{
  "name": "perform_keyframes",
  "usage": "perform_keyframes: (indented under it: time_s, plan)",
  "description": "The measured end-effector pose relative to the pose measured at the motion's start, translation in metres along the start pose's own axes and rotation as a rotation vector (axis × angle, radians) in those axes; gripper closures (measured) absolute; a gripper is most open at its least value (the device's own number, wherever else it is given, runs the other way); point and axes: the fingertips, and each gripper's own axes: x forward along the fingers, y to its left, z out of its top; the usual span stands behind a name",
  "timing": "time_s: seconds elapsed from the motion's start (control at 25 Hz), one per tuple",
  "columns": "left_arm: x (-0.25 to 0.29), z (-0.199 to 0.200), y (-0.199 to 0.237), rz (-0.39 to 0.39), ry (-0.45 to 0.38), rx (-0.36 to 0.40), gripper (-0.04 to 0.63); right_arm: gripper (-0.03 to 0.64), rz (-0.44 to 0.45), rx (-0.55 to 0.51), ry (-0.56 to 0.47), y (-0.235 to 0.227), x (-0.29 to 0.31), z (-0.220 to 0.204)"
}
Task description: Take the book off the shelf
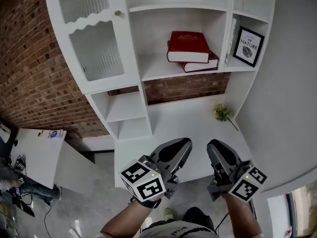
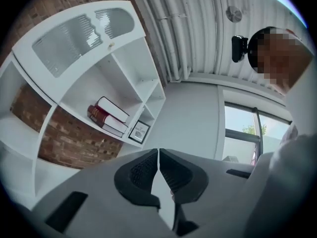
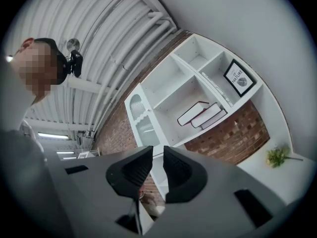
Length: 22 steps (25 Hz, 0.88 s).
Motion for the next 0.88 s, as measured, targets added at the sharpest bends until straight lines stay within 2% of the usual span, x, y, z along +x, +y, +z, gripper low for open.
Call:
perform_keyframes:
  time_s: [0.2, 0.4, 0.56, 0.68, 0.88]
  plan:
    - [0.029, 0.023, 0.039, -0.005, -0.053, -0.101, 0.583, 0.555, -0.004, -0.113, -0.002, -0.034, 0.031, 0.020]
    - [0.068, 0.050, 0.076, 0.033, -0.112, -0.108, 0.583, 0.551, 0.038, -0.190, 0.012, -0.075, 0.072, 0.048]
    - [0.101, 0.071, 0.102, 0.065, -0.163, -0.111, 0.583, 0.546, 0.102, -0.296, 0.029, -0.098, 0.107, 0.076]
    - [0.121, 0.085, 0.129, 0.112, -0.228, -0.151, 0.579, 0.541, 0.159, -0.332, 0.038, -0.118, 0.129, 0.094]
    - [0.137, 0.108, 0.170, 0.164, -0.352, -0.261, 0.448, 0.520, 0.218, -0.399, 0.053, -0.146, 0.155, 0.111]
